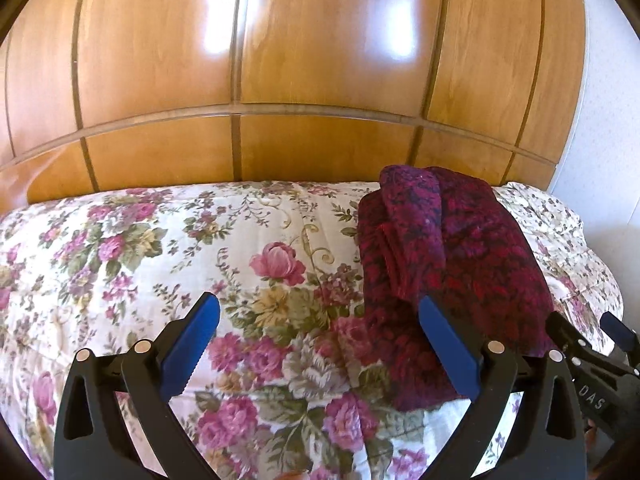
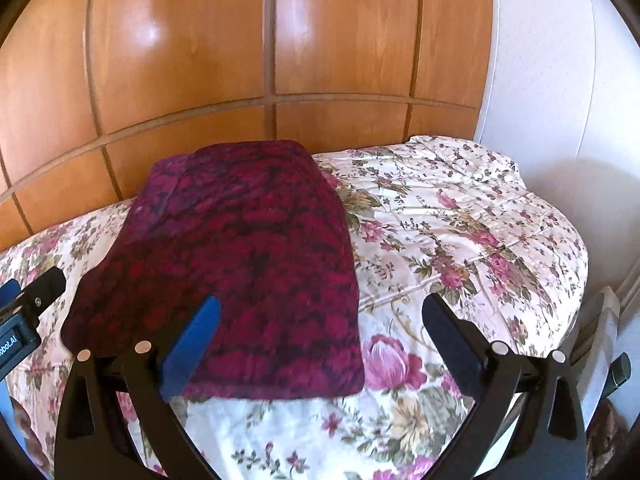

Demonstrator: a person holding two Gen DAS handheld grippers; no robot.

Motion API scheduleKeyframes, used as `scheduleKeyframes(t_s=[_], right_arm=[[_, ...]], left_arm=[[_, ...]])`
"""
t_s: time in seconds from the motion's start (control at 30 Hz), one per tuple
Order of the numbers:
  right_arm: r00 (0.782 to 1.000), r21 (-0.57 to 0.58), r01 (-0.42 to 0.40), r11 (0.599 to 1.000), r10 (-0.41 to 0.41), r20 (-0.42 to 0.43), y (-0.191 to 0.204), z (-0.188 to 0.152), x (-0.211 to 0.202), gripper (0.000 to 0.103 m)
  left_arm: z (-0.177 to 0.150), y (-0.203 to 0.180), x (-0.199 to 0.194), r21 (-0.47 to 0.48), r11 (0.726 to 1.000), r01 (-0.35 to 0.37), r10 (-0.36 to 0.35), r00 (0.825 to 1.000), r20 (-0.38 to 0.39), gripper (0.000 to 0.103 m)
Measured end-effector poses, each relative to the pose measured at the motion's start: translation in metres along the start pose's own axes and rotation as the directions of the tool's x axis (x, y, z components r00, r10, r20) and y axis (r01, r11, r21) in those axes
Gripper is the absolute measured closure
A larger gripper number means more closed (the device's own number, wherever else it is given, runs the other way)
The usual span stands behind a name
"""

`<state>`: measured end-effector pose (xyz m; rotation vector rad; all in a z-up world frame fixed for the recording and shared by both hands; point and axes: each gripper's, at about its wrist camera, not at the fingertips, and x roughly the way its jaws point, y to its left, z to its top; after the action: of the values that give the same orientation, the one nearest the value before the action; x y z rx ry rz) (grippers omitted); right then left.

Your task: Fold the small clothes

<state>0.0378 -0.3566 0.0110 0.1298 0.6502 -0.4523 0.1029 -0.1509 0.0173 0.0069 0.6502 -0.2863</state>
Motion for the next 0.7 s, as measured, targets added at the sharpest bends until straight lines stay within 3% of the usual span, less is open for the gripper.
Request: scheduleKeyframes(t_s=[0.7], right_arm=[[1.000,0.010,-0.023,1.000,0.023,-0.021,0.004,-0.020,-0.013,0.002]], left_arm=[[-0.015,-0.003,-0.031,0.023,1.000,-0.013,0.012,0.999,0.034,0.004]])
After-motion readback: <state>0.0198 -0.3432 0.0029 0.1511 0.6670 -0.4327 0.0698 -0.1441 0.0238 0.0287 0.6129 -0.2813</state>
